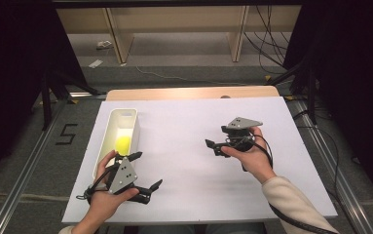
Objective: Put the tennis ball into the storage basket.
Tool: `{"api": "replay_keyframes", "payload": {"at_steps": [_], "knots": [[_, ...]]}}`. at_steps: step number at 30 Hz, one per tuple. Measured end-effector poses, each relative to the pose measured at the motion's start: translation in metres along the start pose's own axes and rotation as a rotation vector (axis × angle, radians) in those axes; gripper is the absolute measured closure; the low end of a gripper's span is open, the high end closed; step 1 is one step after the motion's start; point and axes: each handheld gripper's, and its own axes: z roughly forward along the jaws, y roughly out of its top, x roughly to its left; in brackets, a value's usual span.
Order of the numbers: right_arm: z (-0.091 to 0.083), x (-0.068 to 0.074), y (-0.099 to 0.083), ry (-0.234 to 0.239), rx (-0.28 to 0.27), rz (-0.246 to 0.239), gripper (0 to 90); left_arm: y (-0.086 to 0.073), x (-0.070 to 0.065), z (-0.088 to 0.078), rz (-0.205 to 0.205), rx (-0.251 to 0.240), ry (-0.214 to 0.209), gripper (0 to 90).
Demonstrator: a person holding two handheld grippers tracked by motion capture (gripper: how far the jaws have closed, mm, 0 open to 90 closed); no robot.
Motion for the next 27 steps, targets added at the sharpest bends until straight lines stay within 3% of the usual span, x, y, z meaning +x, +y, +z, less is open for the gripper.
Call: {"api": "replay_keyframes", "payload": {"at_steps": [27], "knots": [[-0.029,-0.013,-0.017,-0.040,-0.008,0.026,17.6,0.000,0.000,0.000,-0.003,0.001,0.004,0.0]]}}
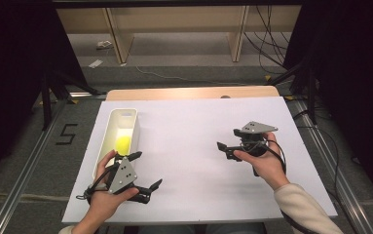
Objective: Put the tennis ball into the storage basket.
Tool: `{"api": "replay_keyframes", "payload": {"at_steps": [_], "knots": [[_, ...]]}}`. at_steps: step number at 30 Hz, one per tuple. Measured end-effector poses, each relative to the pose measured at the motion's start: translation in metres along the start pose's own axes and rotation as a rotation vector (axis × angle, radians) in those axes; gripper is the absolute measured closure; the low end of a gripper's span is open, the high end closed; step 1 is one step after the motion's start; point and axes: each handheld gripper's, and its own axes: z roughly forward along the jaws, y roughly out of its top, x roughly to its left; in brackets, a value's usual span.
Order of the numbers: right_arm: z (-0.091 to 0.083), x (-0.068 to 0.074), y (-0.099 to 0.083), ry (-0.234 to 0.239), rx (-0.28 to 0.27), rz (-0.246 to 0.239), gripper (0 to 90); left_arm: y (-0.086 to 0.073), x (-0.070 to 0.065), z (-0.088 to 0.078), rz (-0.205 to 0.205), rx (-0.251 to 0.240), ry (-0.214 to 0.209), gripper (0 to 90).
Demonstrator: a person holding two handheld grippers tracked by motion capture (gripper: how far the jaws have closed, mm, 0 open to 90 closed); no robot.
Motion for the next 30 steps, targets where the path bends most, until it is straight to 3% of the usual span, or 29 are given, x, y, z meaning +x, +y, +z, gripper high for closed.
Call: {"api": "replay_keyframes", "payload": {"at_steps": [30], "knots": [[-0.027,-0.009,-0.018,-0.026,0.001,0.027,17.4,0.000,0.001,0.000,-0.004,0.002,0.005,0.0]]}}
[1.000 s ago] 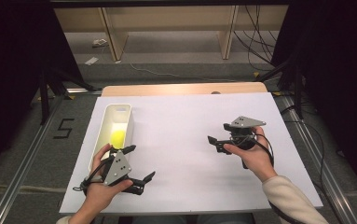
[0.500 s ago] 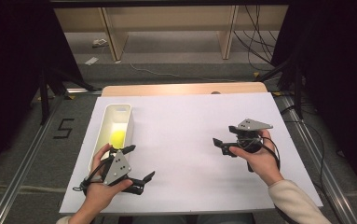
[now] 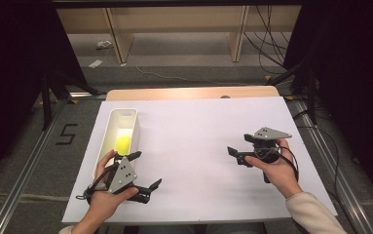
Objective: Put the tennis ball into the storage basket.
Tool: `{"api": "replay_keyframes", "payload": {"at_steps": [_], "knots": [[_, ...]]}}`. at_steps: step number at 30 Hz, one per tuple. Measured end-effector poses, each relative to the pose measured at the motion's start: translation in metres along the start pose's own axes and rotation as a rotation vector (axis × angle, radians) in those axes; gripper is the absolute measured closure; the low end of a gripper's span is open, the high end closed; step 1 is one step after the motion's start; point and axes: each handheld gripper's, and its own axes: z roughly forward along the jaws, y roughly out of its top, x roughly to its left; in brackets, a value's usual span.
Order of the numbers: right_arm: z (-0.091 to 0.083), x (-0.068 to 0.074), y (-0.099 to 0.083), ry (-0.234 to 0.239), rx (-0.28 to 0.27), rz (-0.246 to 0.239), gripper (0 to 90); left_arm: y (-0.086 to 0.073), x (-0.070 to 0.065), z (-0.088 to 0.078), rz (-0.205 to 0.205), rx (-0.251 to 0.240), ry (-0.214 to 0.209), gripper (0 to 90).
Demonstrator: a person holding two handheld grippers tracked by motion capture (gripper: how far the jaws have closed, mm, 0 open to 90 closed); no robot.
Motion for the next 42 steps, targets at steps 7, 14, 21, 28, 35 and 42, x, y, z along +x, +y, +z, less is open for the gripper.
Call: {"api": "replay_keyframes", "payload": {"at_steps": [7,14,21,28,35,42], "knots": [[-0.006,-0.001,-0.005,-0.005,0.002,0.003,17.0,0.000,0.000,0.000,0.000,0.000,0.000,0.0],[-0.011,-0.001,-0.009,-0.007,-0.001,0.003,16.8,0.000,0.000,0.000,0.000,0.000,0.002,0.0],[-0.016,-0.002,-0.012,-0.013,-0.004,0.014,16.6,0.000,0.000,0.000,0.000,-0.001,0.002,0.0],[-0.020,-0.004,-0.016,-0.017,-0.006,0.015,16.5,0.000,0.000,0.000,-0.007,-0.002,0.002,0.0],[-0.026,-0.004,-0.019,-0.020,-0.005,0.024,16.5,0.000,0.001,-0.001,-0.004,-0.002,0.003,0.0],[-0.032,-0.006,-0.023,-0.027,-0.015,0.032,16.4,0.000,0.001,-0.001,-0.008,-0.003,0.003,0.0]]}}
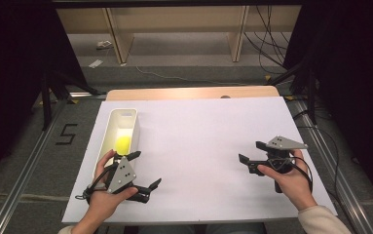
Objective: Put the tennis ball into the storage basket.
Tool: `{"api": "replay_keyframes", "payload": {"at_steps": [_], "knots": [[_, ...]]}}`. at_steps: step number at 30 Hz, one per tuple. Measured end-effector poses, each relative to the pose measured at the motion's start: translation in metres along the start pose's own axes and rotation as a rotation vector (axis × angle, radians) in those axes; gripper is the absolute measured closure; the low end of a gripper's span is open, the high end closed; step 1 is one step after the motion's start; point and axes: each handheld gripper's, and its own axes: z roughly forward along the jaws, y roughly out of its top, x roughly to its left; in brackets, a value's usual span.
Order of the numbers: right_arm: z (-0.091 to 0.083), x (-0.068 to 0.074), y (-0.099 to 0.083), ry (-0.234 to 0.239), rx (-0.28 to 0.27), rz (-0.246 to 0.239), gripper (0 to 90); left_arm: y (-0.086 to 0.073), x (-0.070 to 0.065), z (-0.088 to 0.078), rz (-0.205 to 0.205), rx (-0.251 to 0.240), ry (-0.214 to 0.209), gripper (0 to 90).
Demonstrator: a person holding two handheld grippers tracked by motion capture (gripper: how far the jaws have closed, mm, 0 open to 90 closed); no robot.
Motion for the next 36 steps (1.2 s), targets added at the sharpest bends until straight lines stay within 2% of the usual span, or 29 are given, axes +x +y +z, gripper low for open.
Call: {"api": "replay_keyframes", "payload": {"at_steps": [21,36], "knots": [[-0.013,0.000,-0.014,0.001,-0.006,0.025,16.3,0.000,0.001,0.000,0.008,-0.002,0.000,0.0],[-0.011,0.001,-0.015,0.003,-0.015,0.024,16.3,0.000,0.000,0.001,0.009,0.001,-0.010,0.0]]}}
